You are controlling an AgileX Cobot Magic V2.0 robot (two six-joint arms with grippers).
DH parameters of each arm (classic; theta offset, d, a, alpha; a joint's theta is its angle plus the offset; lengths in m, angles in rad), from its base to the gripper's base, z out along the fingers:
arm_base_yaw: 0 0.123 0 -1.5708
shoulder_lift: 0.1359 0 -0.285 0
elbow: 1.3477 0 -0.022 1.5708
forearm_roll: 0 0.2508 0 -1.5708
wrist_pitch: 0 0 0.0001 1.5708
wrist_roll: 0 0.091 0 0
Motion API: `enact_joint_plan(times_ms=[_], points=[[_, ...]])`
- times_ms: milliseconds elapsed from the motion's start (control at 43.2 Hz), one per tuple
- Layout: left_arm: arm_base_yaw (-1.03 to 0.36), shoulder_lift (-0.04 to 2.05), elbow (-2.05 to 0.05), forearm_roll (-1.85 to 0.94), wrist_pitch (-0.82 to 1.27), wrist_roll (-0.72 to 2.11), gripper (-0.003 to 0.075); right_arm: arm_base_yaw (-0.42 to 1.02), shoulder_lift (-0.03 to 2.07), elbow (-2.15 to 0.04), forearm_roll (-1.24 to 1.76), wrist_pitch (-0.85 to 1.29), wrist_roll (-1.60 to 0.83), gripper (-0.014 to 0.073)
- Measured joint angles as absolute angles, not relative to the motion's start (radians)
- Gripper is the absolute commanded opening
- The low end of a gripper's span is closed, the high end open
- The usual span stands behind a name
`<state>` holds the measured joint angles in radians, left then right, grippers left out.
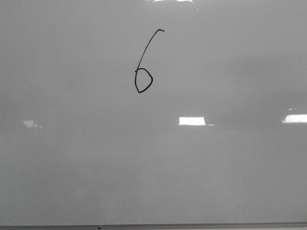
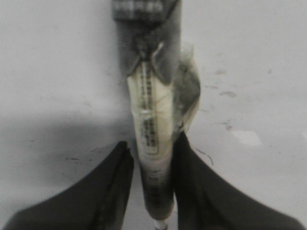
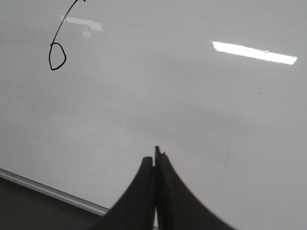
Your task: Write number 6 on whiteboard
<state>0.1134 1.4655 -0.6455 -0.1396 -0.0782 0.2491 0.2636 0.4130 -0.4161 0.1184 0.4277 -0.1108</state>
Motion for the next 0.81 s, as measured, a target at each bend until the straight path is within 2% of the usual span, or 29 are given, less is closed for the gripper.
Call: enact_joint_plan(times_ms=[278, 625, 810], points=[[0.113, 1.453, -0.645, -0.14, -0.078, 0.249, 0.0433, 0.264, 0.413, -0.416, 0.118, 0.428, -0.111, -0.0068], [0.113, 1.256, -0.642, -0.137, 0.017, 0.249, 0.0431, 0.264, 0.413, -0.416, 0.118, 0.428, -0.109, -0.0068], [0.113, 1.063, -0.639, -0.136, 0.155, 0.249, 0.0372, 0.264, 0.413, -0.416, 0.118, 0.423, -0.109, -0.0068]])
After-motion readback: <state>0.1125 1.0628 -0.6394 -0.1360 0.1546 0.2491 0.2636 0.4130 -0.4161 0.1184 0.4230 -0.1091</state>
